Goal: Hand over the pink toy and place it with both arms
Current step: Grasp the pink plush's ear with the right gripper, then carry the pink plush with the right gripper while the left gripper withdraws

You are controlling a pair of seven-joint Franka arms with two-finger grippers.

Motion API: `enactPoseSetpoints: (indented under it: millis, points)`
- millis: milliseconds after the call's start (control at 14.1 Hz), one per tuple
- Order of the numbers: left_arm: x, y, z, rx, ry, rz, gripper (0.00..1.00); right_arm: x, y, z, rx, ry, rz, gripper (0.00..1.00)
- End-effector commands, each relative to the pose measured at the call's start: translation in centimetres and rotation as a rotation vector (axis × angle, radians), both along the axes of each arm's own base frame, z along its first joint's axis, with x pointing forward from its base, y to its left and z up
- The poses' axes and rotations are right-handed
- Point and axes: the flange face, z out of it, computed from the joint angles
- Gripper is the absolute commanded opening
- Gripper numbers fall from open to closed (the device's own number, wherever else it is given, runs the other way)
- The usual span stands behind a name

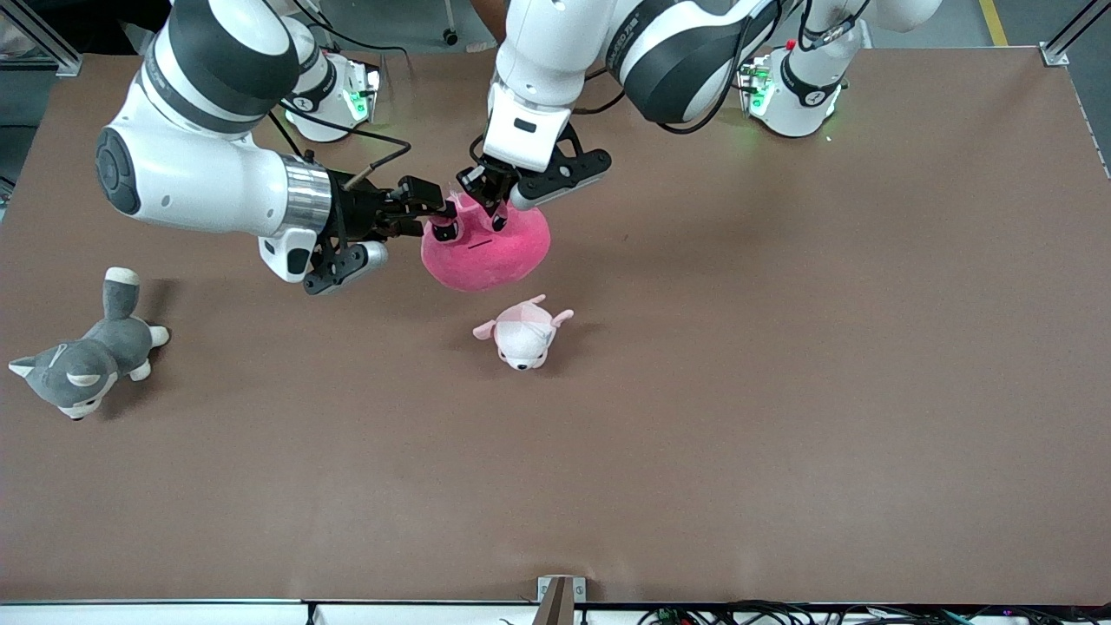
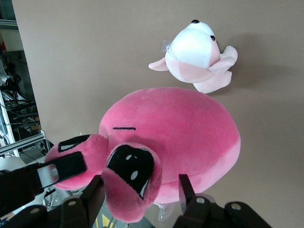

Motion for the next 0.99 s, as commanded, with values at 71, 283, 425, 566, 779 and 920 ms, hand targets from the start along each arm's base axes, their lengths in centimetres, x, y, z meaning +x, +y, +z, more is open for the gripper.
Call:
enactPoseSetpoints:
  millis: [71, 283, 425, 566, 779, 920]
  points:
    - [0.1, -0.3, 0.6, -0.015, -0.004, 0.013, 0.0, -0.1, 0.7, 0.1, 0.01, 0.01, -0.004, 0.61]
    - [0.1, -0.3, 0.7, -0.016, -0.005, 0.013, 0.0, -0.2, 0.7, 0.1, 0.007, 0.011, 0.002, 0.28]
    - [0.1, -0.3, 0.8, -0.017, -0.007, 0.013, 0.0, -0.2, 0.8, 0.0, 0.007, 0.008, 0.006, 0.05]
    - [0.1, -0.2, 0.9, -0.018, -0.007, 0.013, 0.0, 0.0, 0.6, 0.1, 0.008, 0.005, 0.002, 0.01]
    - [0.2, 0.0, 1.2, -0.02, -0.008, 0.015, 0.08, 0.0, 0.4, 0.1, 0.007, 0.006, 0.006, 0.01]
    - [0.2, 0.7, 2.4, -0.023, -0.019, 0.018, 0.38, -0.1, 0.3, 0.2, 0.01, 0.004, 0.014, 0.01]
